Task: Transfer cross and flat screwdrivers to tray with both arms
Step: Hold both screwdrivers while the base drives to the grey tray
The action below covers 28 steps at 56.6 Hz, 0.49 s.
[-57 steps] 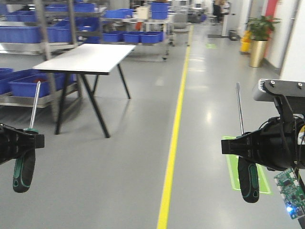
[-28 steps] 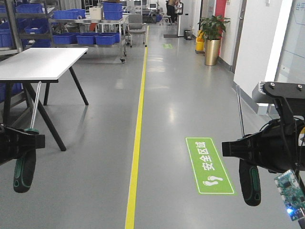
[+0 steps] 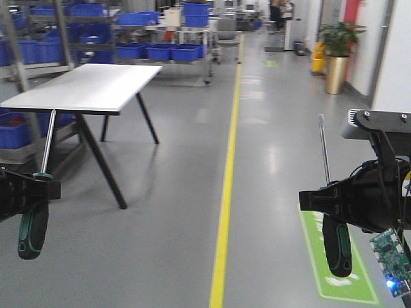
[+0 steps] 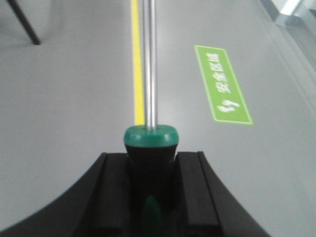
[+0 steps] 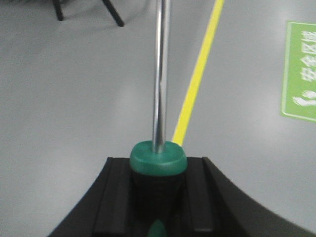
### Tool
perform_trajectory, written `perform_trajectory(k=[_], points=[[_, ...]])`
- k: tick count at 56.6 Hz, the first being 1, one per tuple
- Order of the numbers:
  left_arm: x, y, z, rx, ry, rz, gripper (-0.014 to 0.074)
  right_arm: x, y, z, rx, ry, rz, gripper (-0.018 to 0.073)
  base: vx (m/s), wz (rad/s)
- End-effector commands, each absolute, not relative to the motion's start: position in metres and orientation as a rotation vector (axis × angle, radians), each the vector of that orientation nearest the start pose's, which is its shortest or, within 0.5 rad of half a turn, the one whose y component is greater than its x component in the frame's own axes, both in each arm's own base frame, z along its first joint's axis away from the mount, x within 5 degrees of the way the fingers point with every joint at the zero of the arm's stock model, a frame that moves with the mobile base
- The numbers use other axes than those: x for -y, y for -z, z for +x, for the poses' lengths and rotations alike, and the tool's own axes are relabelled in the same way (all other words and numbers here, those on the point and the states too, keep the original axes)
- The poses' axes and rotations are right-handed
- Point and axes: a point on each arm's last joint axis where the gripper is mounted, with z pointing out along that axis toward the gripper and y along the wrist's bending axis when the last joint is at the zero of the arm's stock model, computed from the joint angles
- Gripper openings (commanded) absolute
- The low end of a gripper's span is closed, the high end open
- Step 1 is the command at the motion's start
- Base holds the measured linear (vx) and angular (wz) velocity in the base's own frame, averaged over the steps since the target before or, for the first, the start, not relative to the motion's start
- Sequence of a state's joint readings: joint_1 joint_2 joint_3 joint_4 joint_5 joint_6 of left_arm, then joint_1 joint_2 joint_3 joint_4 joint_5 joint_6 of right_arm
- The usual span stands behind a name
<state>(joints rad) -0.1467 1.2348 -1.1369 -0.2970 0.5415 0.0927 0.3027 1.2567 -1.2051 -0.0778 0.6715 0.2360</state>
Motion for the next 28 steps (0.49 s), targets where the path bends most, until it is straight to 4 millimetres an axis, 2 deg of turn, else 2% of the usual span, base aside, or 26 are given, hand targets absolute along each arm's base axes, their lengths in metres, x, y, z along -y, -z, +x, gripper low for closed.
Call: perform_trajectory(k=[1,28], points=[[0.0531,-0.4016,0.2631,-1.973,0.365,0.048,-0.0001,-0.0744,-0.4063,0.2580,-2.064,-0.231,-0.114,-0.0008,0.36,0.51],[0.0531,-0.4016,0.2631,-1.973,0.365,0.048,-0.0001,-0.0744,-0.4063,0.2580,-2.064,-0.231,-0.114,-0.0008,0.37,0.58]])
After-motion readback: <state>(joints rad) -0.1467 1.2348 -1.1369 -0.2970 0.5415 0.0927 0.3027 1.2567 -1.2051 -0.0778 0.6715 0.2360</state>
